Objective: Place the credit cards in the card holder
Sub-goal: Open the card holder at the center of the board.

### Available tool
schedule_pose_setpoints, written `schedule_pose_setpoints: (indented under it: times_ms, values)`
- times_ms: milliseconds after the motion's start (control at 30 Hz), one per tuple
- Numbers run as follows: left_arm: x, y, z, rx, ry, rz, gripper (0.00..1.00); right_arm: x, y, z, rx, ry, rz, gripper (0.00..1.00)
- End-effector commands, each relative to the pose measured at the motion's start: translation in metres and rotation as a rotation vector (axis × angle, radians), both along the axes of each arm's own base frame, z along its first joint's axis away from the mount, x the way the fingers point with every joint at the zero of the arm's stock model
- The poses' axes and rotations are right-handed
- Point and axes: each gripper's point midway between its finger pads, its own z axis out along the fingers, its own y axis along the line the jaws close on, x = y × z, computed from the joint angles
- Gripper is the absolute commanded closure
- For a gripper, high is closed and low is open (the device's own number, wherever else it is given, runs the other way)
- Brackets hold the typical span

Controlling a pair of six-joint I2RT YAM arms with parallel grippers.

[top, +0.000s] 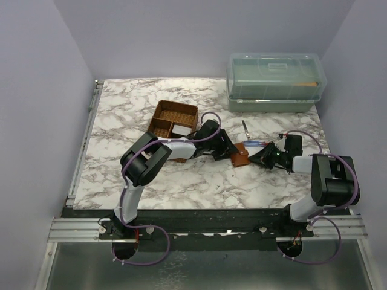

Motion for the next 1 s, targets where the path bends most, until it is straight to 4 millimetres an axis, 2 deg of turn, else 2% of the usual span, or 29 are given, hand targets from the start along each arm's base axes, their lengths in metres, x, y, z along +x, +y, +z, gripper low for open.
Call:
schedule_pose_setpoints:
  times_ms: [0,167,333,500,600,767,900,967]
  values:
    - [-0.006,-0.004,-0.017,0.016,0.025,-0.044,0.45,-0.015,0.005,-0.020,0.044,0.078,-0.036,0.88]
    - [-0.005,-0.015,0.005,-0.066,-0.028,-0.081,0.52,-0.016,0.004,-0.019,0.043,0.080,-0.049,0.89]
    - [-0.006,-0.015,0.013,-0.082,-0.067,-0.103,0.63,-0.017,0.003,-0.020,0.032,0.081,-0.059,0.89]
    - [-0.011,-0.022,0.020,-0.144,-0.072,-0.139,0.64,-0.019,0.005,-0.020,0.042,0.082,-0.055,0.90]
    - [-0.011,-0.022,0.021,-0.152,-0.082,-0.148,0.63,-0.019,0.007,-0.019,0.045,0.075,-0.053,0.90]
    - [-0.011,-0.025,0.019,-0.153,-0.084,-0.164,0.55,-0.022,0.012,-0.018,0.052,0.071,-0.037,0.90]
    - [-0.007,-0.020,0.011,-0.116,-0.084,-0.164,0.59,-0.023,0.015,-0.018,0.037,0.064,-0.031,0.90]
    - [-0.005,-0.015,0.005,-0.079,-0.080,-0.171,0.65,-0.023,0.015,-0.016,0.018,0.061,-0.029,0.89]
